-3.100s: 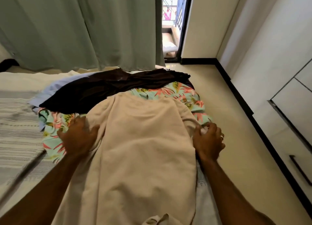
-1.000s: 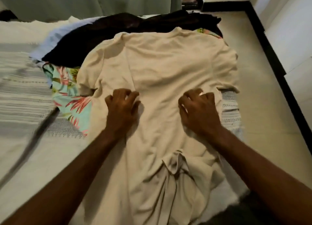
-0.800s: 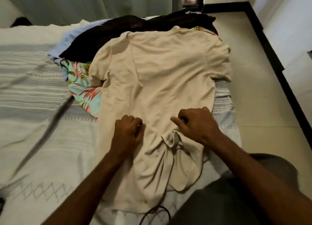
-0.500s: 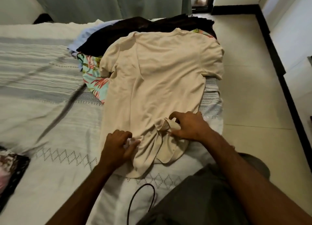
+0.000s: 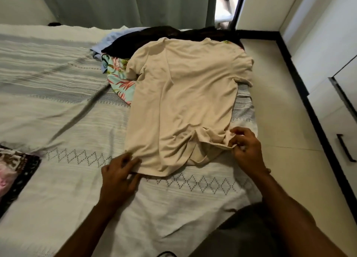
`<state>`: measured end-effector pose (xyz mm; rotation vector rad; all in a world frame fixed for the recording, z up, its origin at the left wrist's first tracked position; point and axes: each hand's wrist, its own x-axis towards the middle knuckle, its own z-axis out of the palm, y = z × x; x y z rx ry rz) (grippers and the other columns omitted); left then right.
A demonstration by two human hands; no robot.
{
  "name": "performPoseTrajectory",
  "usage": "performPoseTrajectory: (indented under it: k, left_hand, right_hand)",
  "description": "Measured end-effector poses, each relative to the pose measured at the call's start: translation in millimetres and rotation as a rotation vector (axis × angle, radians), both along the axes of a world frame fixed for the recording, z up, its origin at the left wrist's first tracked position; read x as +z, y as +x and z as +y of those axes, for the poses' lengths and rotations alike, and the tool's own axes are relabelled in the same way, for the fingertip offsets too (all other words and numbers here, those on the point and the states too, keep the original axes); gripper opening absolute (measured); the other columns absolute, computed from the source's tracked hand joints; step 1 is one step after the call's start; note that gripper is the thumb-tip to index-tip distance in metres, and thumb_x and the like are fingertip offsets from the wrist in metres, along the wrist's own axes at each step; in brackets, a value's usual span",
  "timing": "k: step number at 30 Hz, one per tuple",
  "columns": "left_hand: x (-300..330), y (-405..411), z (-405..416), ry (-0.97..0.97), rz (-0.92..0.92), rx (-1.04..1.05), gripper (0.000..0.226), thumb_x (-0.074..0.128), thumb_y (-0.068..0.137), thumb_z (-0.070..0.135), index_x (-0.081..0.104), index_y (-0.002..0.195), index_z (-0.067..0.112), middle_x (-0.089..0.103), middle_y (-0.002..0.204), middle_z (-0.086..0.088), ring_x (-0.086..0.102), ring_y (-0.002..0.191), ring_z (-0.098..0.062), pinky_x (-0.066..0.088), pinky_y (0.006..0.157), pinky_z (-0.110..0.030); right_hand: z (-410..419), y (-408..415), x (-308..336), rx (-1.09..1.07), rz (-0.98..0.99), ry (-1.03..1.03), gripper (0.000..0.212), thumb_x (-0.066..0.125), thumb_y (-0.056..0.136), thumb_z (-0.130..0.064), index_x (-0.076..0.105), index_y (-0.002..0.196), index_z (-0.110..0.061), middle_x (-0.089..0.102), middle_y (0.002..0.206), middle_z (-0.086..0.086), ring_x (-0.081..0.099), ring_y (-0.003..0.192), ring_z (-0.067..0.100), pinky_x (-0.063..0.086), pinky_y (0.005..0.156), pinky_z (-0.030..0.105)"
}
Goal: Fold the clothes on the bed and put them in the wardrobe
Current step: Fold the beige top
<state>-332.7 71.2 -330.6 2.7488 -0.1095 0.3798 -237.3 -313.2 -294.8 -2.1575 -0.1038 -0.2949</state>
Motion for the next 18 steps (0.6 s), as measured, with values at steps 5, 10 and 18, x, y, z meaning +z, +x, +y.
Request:
performPoseTrajectory:
  k: [5, 10, 18]
  left_hand:
    - [26, 14, -28, 0.152, 0.046, -0.198, 0.06, 0.061, 0.072, 0.065, 0.064, 0.122, 0.032, 0.061, 0.125, -0.005, 0.056, 0.116, -0.026, 0.032, 0.08, -0.042]
    - [31, 25, -9, -0.233, 0.132, -0.037, 0.041, 0.057, 0.071, 0.022, 0.074, 0.107, 0.014, 0.07, 0.105, -0.013, 0.066, 0.098, -0.033, 0.047, 0.08, -0.043]
    - [42, 17, 23, -0.536, 0.126, 0.448, 0.034, 0.065, 0.079, 0.002, 0.064, 0.112, 0.011, 0.063, 0.107, -0.016, 0.06, 0.098, -0.036, 0.05, 0.073, -0.038]
  right_hand:
    - [-18, -49, 17, -0.189, 0.121, 0.103, 0.049, 0.056, 0.084, 0.012, 0.071, 0.081, -0.035, 0.072, 0.09, -0.011, 0.067, 0.087, 0.007, 0.053, 0.078, 0.027]
    - [-31, -67, 32, -0.342, 0.225, -0.043, 0.029, 0.059, 0.082, 0.009, 0.075, 0.083, -0.016, 0.071, 0.083, 0.003, 0.065, 0.077, 0.015, 0.058, 0.079, 0.038]
    - [-25, -61, 14, -0.419, 0.479, -0.283, 0.01, 0.067, 0.085, -0.017, 0.071, 0.08, -0.025, 0.069, 0.092, 0.009, 0.064, 0.082, 0.029, 0.058, 0.083, 0.046]
